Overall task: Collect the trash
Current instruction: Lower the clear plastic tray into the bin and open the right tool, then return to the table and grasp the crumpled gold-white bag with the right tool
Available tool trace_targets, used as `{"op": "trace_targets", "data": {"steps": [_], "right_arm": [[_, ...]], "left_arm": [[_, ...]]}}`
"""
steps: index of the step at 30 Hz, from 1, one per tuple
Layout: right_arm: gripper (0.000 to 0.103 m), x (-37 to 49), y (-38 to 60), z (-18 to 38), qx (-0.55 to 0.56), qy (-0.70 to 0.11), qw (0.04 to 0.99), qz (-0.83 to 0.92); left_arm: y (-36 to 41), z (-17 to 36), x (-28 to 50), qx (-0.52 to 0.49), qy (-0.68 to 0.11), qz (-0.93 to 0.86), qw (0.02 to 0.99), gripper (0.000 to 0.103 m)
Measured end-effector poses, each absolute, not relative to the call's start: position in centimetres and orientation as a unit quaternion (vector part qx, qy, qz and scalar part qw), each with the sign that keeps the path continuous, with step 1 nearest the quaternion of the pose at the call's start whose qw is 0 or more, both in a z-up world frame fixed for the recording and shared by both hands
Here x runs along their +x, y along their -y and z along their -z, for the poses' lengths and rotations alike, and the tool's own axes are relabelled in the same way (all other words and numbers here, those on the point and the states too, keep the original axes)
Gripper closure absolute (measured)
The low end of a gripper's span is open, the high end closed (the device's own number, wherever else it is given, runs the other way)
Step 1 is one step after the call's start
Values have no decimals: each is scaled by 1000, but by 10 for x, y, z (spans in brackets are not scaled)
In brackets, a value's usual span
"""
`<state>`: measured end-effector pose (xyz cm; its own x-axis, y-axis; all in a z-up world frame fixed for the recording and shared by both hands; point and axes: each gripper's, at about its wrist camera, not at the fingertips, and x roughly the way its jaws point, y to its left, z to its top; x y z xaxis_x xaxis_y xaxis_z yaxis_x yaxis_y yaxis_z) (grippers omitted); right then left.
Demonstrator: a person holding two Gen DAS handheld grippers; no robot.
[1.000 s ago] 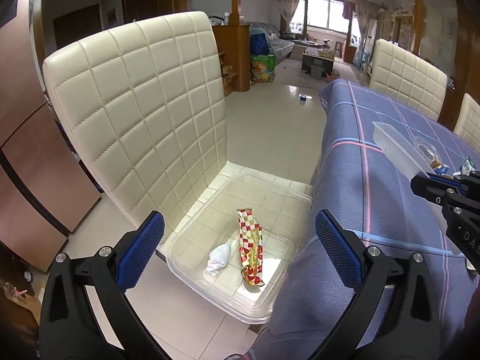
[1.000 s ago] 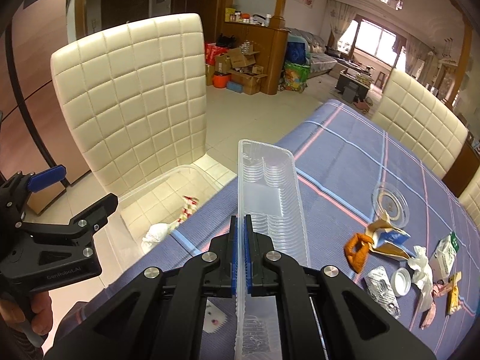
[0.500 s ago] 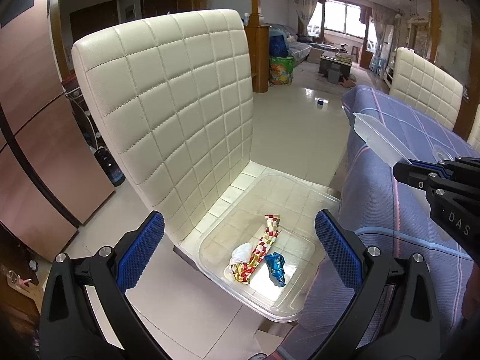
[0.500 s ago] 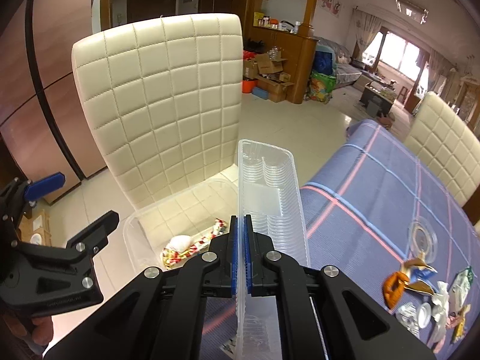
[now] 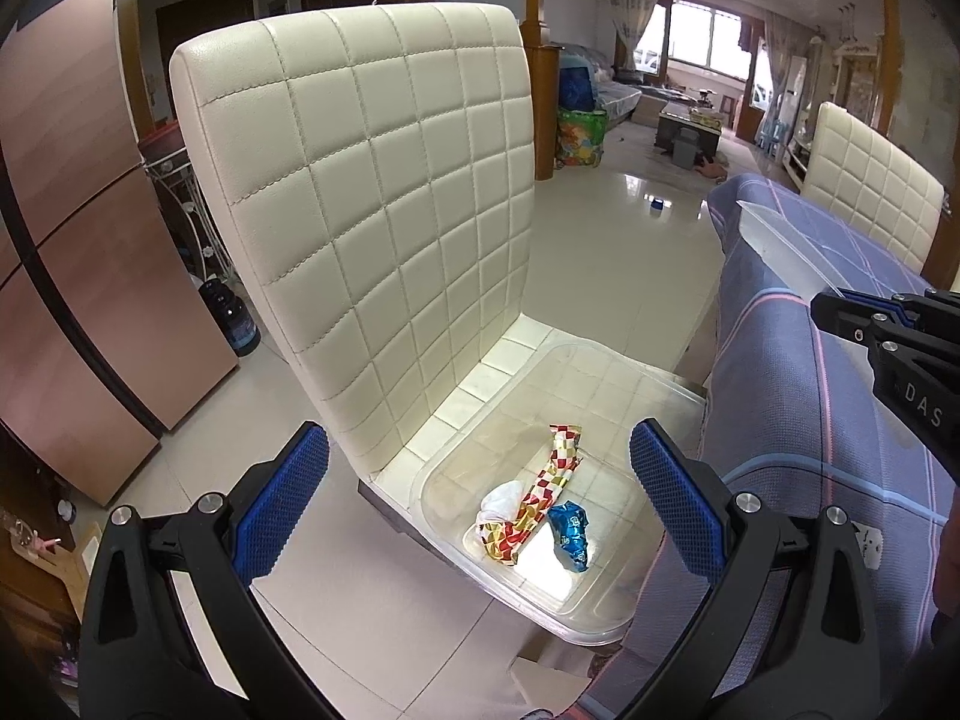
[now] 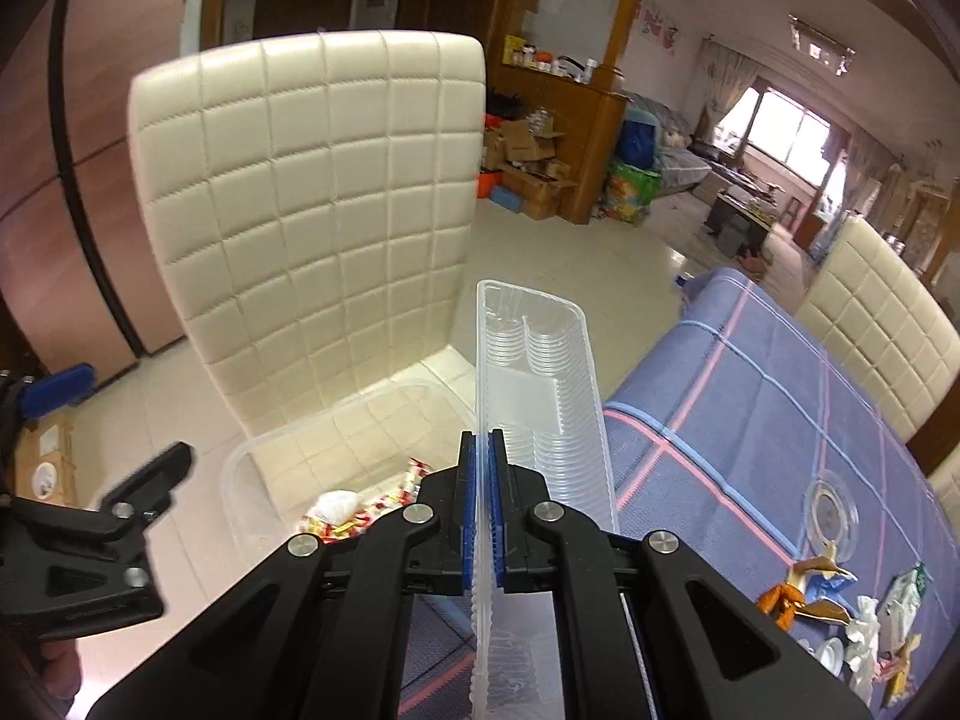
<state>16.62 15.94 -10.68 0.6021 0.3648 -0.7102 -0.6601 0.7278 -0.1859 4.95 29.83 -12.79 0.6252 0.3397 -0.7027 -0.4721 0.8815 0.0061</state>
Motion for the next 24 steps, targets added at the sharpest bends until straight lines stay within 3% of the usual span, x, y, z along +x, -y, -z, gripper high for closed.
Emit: {"op": "trace_targets", "data": {"steps": [10,12,13,14,24], "right_arm": [[98,168,-165,125,-210,-368,832,-358],[75,167,-165,126,-209,-370,829,-364],[39,166,-164,125,-209,-365,829,-368],[31,164,-163,124,-211,-357,833,-367],[31,161,-151,118,-205,-352,841,-356]], "left_arm": [[-306,129,45,-94,-367,-237,895,4],[-306,130,45,-93,-368,-238,894,4],[-306,130,45,-93,-368,-238,894,4],[-306,129,44,-94,-367,-239,894,4],[-300,127,46,-92,-368,-230,896,4]]}}
